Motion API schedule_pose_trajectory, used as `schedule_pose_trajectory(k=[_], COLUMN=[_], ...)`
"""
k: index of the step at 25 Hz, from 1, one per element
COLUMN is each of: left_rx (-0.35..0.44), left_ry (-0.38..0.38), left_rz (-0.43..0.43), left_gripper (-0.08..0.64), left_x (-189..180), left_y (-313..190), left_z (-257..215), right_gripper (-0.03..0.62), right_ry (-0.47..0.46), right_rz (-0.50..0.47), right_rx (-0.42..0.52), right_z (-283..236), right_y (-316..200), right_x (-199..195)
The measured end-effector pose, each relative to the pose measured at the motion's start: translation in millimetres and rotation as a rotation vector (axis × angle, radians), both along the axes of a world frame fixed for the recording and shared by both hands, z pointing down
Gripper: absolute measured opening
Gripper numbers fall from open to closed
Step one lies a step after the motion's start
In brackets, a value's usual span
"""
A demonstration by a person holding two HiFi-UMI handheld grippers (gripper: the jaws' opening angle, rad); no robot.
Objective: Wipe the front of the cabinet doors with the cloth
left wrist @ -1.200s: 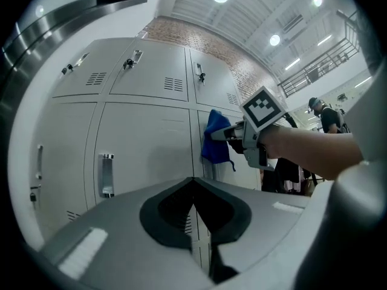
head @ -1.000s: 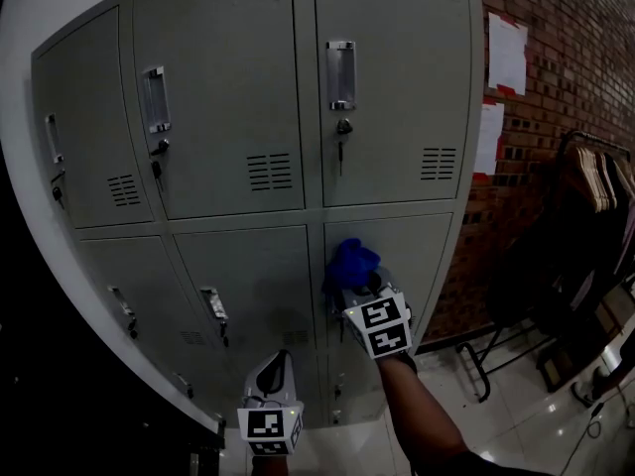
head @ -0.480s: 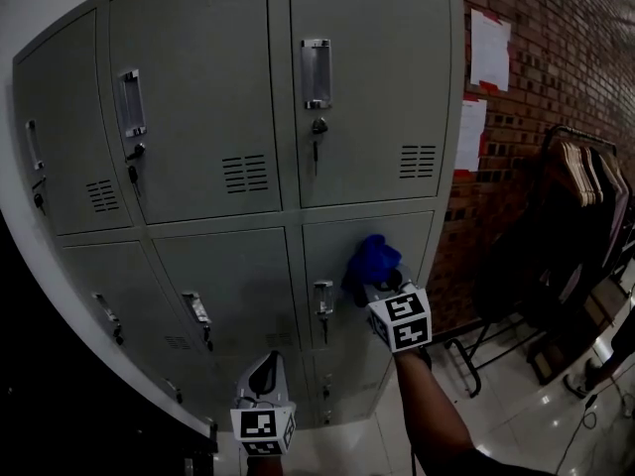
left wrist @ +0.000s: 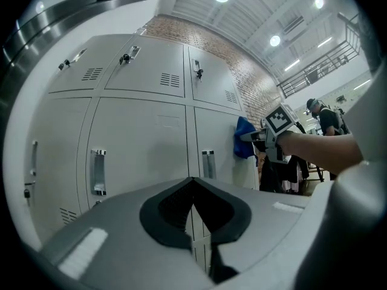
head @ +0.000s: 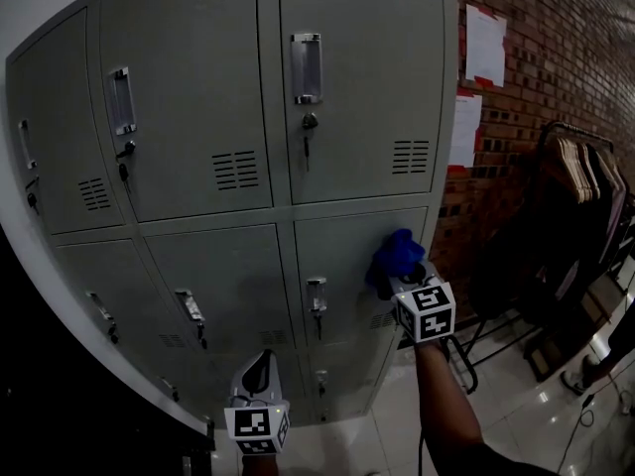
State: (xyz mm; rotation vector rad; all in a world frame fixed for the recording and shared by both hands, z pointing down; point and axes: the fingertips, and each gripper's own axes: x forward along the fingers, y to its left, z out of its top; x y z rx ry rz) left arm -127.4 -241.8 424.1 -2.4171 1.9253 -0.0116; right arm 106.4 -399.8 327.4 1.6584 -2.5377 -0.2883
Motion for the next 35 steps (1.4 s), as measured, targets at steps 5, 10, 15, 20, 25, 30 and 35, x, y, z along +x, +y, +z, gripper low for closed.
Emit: schedule_pose_trajectory(k=[5, 10, 15, 20, 25, 30, 35], left_rx=[0.001, -0.005, 0.003, -0.001, 0.002, 0.005, -0.002], left_ry=[-0.004, -0.003, 0.001, 0.003, 0.007, 0.012, 0.010], left_rz=[0.003, 0.011, 0.004, -0.008, -0.029, -0.028, -0.032], left_gripper=[0.014, 0.014, 0.014, 0.014, 0.014, 0.014, 0.014], left_x=[2, 4, 2, -7, -19, -19, -19], left_y=[1, 0, 2, 2, 3, 1, 1], left_z=[0, 3, 0, 1, 0, -2, 0], right_gripper=[0.080, 0.081, 0.081, 0.081, 0.081, 0.081, 0.080], right_ry=[-0.065, -0.045, -0.040, -0.041, -0.028, -0.025, -0.018], right_rz=[0.016, -0.076, -0.172, -0.228, -0.238, -0.224, -0.147], right_rx=[-0.001, 0.033, 0.005, -0.014, -0.053, -0.066, -0.066], right_z=[7, 2, 13, 20, 29, 29, 28], right_y=[-3, 26, 36, 39, 31, 28, 20], right_x=[17, -28, -89, -143, -168, -161, -115])
